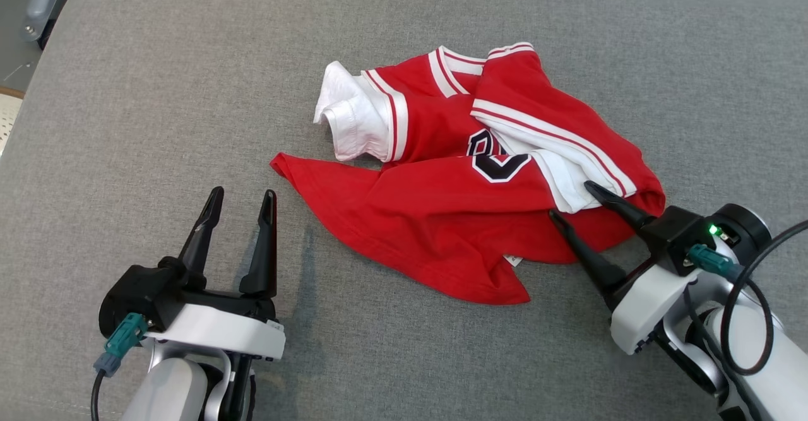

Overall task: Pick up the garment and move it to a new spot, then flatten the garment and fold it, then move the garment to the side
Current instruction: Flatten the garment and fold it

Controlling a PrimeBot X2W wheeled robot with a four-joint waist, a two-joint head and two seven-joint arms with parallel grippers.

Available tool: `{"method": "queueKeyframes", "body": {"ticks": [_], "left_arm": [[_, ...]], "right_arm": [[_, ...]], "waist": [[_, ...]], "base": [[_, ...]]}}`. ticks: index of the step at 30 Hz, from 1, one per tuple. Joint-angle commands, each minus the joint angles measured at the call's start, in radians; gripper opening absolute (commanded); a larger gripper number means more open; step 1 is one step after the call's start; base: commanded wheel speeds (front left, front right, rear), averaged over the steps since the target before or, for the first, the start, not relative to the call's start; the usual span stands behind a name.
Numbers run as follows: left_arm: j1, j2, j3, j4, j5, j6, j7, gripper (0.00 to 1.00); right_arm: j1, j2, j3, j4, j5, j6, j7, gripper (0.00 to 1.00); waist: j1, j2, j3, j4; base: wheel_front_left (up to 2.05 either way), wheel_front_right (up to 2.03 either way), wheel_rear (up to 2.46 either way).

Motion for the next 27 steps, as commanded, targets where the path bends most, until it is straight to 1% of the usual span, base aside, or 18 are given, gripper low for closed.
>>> {"method": "queueKeyframes", "body": {"ticks": [1,7,11,17,21,24,27], "left_arm": [[-0.021,-0.005,0.01,0.001,0.012,-0.008,-0.004,1.0],[-0.016,-0.024,0.05,0.004,0.036,-0.026,-0.005,1.0],[-0.008,-0.022,0.071,0.004,0.055,-0.036,-0.005,1.0],[0.011,-0.015,0.088,0.0,0.072,-0.047,-0.004,1.0],[0.015,-0.005,0.091,0.0,0.078,-0.051,-0.004,1.0],[0.009,0.0,0.088,0.001,0.079,-0.051,-0.004,1.0],[0.007,0.003,0.086,0.001,0.081,-0.051,-0.004,1.0]], "right_arm": [[-0.012,-0.005,-0.003,0.005,0.011,0.0,-0.011,0.0],[-0.008,0.007,-0.049,-0.018,0.031,0.0,-0.045,0.0],[0.017,0.033,-0.117,-0.045,0.041,0.0,-0.076,0.0],[0.088,0.109,-0.289,-0.071,0.063,0.0,-0.112,0.0],[0.148,0.173,-0.416,-0.066,0.094,0.0,-0.137,0.0],[0.183,0.228,-0.506,-0.039,0.154,0.0,-0.158,0.0],[0.209,0.263,-0.574,0.001,0.21,0.0,-0.18,0.0]], "waist": [[0.0,-0.0001,0.004,0.002],[0.0,-0.0001,0.003,-0.02],[0.0,-0.0001,-0.008,-0.051],[0.0,-0.0001,-0.024,-0.101],[0.0,-0.0001,-0.025,-0.126],[0.0,-0.0001,-0.022,-0.136],[0.0,-0.0001,-0.02,-0.144]], "base": [[0.0,0.0,0.0],[0.0,0.0,0.0],[0.0,0.0,0.0],[0.0,0.0,0.0],[0.0,0.0,0.0],[0.0,0.0,0.0],[0.0,0.0,0.0]]}}
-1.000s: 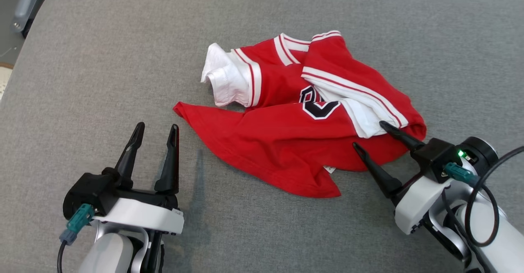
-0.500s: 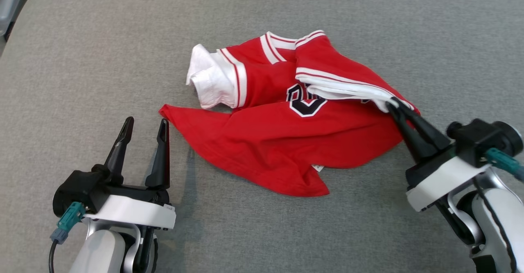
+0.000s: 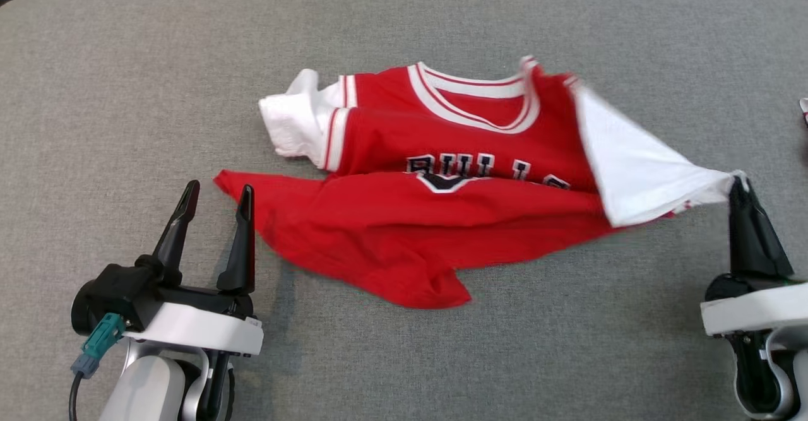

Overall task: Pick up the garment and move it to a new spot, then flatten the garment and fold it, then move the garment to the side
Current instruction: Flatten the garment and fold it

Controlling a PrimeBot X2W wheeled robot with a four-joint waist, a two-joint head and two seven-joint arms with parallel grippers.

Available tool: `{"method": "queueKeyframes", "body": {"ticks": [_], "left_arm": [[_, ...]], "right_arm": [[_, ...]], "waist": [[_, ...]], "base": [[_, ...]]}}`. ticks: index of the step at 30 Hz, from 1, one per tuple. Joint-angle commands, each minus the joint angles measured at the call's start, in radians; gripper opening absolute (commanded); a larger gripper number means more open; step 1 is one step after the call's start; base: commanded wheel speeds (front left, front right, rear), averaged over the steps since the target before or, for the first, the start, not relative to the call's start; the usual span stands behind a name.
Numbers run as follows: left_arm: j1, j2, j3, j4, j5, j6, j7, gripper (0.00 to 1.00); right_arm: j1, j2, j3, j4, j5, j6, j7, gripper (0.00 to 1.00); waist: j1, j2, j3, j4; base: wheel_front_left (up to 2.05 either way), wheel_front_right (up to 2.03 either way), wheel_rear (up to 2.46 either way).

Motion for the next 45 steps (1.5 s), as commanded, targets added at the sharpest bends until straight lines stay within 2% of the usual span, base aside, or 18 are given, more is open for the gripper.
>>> {"method": "queueKeyframes", "body": {"ticks": [1,8,9,10,11,16,25,34,45], "left_arm": [[0.001,0.009,0.002,-0.001,0.003,0.0,-0.002,1.0],[0.009,0.015,-0.005,-0.006,0.0,0.003,0.006,1.0],[0.009,0.016,-0.006,-0.007,0.0,0.003,0.007,1.0],[0.009,0.017,-0.007,-0.006,-0.001,0.003,0.009,1.0],[0.01,0.018,-0.008,-0.007,-0.001,0.003,0.01,1.0],[0.023,0.024,-0.008,-0.01,-0.004,0.01,0.012,1.0],[0.081,0.038,0.003,-0.035,-0.012,0.034,0.016,1.0],[0.138,0.049,-0.003,-0.062,-0.007,0.052,0.031,1.0],[0.175,0.058,-0.016,-0.093,-0.012,0.067,0.056,1.0]], "right_arm": [[0.008,0.005,-0.014,0.008,0.022,0.0,-0.011,0.0],[-0.004,0.026,-0.036,0.145,0.093,0.0,-0.039,0.0],[-0.009,0.024,-0.031,0.159,0.095,0.0,-0.045,0.16],[-0.01,0.022,-0.024,0.17,0.097,0.0,-0.05,0.5],[-0.009,0.021,-0.019,0.177,0.099,0.0,-0.056,1.0],[0.016,0.001,0.0,0.162,0.074,0.0,-0.081,1.0],[0.063,-0.04,0.004,0.01,-0.077,0.0,-0.075,1.0],[0.139,-0.025,0.014,-0.149,-0.205,0.0,0.012,1.0],[0.205,0.009,-0.011,-0.233,-0.209,0.0,0.065,1.0]], "waist": [[0.0,0.0,0.001,-0.002],[0.0,0.0,-0.002,-0.017],[0.0,0.0,-0.003,-0.018],[0.0,0.0,-0.006,-0.018],[0.0,0.0,-0.009,-0.019],[0.0,0.0,-0.039,-0.022],[0.0,0.0,-0.105,-0.047],[0.0,0.0,-0.158,-0.059],[0.0,0.0,-0.173,-0.06]], "base": [[0.0,0.0,0.0],[0.0,0.0,0.0],[0.0,0.0,0.0],[0.0,0.0,0.0],[0.0,0.0,0.0],[0.0,0.0,0.0],[0.0,0.0,0.0],[0.0,0.0,0.0],[0.0,0.0,0.0]]}}
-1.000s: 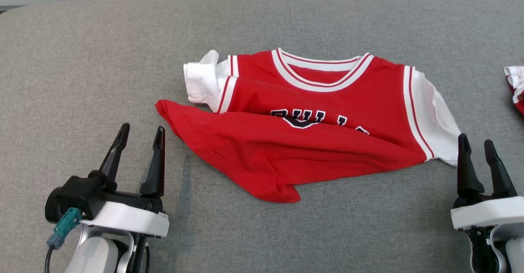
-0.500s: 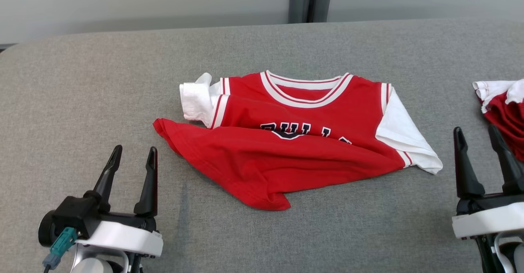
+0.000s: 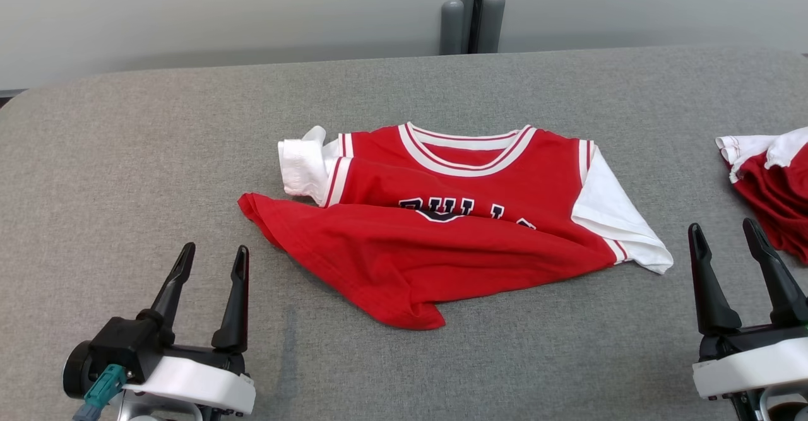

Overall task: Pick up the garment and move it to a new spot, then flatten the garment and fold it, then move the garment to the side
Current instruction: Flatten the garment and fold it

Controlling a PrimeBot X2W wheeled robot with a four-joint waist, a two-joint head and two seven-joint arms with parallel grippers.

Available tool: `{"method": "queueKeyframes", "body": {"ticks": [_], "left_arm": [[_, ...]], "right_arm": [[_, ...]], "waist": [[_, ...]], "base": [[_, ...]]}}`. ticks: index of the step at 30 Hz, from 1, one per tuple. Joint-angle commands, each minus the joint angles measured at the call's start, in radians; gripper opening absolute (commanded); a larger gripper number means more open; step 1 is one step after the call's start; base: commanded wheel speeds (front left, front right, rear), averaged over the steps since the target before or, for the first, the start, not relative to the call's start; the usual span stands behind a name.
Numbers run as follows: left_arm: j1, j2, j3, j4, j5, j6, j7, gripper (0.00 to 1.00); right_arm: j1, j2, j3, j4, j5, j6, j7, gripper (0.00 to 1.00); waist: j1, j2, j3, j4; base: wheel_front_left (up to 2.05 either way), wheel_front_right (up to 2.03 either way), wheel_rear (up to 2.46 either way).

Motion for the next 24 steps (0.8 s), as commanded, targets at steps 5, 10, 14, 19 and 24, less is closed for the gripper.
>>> {"method": "queueKeyframes", "body": {"ticks": [5,10,14,19,24], "left_arm": [[0.011,0.001,-0.008,-0.012,-0.007,0.007,0.011,1.0],[-0.02,-0.014,-0.036,-0.02,-0.016,-0.012,0.034,1.0],[-0.047,-0.031,-0.076,0.002,-0.032,-0.041,0.063,1.0],[-0.089,-0.071,-0.126,0.119,-0.078,-0.088,0.122,1.0],[-0.118,-0.087,-0.136,0.2,-0.107,-0.115,0.129,1.0]], "right_arm": [[0.01,0.004,-0.004,-0.012,0.01,0.0,0.008,1.0],[-0.001,0.005,-0.001,-0.018,0.013,0.0,0.012,1.0],[-0.025,0.001,0.02,-0.013,0.018,0.0,0.013,1.0],[-0.048,-0.005,0.05,0.001,0.026,0.0,0.008,1.0],[-0.063,-0.005,0.054,0.017,0.036,0.0,-0.005,1.0]], "waist": [[0.0,0.0,0.003,0.003],[0.0,0.0,0.017,0.003],[0.0,0.0,0.044,-0.009],[0.0,0.0,0.083,-0.039],[0.0,0.0,0.101,-0.059]], "base": [[0.0,0.0,0.0],[0.0,0.0,0.0],[0.0,0.0,0.0],[0.0,0.0,0.0],[0.0,0.0,0.0]]}}
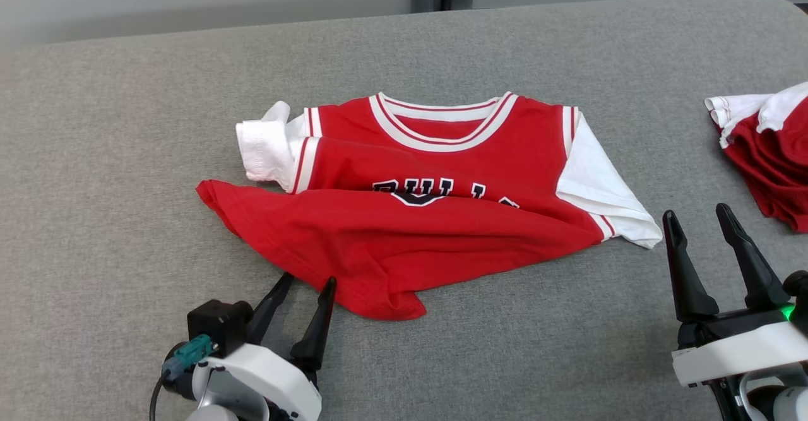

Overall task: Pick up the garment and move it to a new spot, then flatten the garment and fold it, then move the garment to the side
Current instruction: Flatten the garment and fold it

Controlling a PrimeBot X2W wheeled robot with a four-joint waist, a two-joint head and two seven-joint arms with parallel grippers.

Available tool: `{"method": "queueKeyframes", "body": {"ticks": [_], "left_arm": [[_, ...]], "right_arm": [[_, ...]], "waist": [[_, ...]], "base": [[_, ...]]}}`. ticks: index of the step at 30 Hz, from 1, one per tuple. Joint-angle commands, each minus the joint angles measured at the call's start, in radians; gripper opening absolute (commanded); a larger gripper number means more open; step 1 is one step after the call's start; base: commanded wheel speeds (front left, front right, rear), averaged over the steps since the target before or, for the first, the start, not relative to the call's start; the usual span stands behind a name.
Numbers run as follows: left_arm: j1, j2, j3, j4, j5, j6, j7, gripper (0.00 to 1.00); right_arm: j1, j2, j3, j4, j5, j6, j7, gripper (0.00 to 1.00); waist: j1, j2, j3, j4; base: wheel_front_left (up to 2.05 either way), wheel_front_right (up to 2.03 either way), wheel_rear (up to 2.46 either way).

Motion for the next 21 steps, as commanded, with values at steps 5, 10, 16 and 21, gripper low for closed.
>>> {"method": "queueKeyframes", "body": {"ticks": [5,10,16,21], "left_arm": [[-0.037,0.015,0.009,0.03,-0.007,-0.021,-0.05,0.0],[-0.016,0.04,0.036,-0.007,-0.015,-0.015,-0.079,0.0],[0.005,0.093,0.065,-0.1,-0.006,0.014,-0.054,0.0],[0.024,0.14,0.086,-0.181,0.001,0.032,-0.017,0.0]], "right_arm": [[-0.019,-0.002,-0.005,0.014,0.01,0.0,-0.012,1.0],[-0.01,0.003,-0.017,0.019,0.017,0.0,-0.018,1.0],[-0.002,0.009,-0.031,0.024,0.026,0.0,-0.004,1.0],[-0.009,0.007,-0.03,0.023,0.025,0.0,0.0,1.0]], "waist": [[0.0,0.0,0.01,-0.015],[0.0,0.0,0.009,-0.004],[0.0,0.0,0.003,0.032],[0.0,0.0,0.002,0.047]], "base": [[0.0,0.0,0.0],[0.0,0.0,0.0],[0.0,0.0,0.0],[0.0,0.0,0.0]]}}
